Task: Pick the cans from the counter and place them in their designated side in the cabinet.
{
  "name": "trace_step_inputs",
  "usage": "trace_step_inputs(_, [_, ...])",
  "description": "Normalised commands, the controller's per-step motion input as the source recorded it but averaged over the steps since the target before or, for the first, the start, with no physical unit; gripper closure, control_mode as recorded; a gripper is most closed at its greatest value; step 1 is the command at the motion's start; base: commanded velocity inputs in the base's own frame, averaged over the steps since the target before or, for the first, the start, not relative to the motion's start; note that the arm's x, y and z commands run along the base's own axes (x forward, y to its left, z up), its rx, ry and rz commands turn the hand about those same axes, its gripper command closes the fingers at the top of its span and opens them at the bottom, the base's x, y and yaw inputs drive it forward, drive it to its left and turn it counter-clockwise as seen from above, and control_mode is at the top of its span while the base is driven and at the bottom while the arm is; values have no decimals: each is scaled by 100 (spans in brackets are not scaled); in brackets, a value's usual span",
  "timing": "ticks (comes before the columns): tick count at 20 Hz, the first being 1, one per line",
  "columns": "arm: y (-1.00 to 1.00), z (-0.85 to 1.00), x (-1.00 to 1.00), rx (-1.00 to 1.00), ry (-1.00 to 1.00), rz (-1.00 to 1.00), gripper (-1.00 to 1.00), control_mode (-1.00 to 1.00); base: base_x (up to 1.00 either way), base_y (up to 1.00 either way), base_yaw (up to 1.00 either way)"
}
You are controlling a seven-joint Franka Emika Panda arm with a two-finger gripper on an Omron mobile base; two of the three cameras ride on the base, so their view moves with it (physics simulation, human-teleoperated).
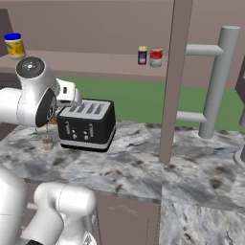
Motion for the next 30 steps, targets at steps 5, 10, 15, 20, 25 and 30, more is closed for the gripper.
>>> trace_step_inputs(5, [33,-27,-18,0,0,0,-100,-100,0,0,0])
trace_step_inputs(10, [27,-20,-13,-2,-3,0,-100,-100,0,0,0])
trace_step_inputs(15, [26,-11,0,-6,0,0,-100,-100,0,0,0])
trace_step_inputs(20, [29,-8,0,-3,7,-2,-100,-100,0,0,0])
trace_step_inputs(25, [32,-8,0,0,12,-1,-100,-100,0,0,0])
trace_step_inputs(30, [35,-15,0,0,2,-1,-100,-100,0,0,0])
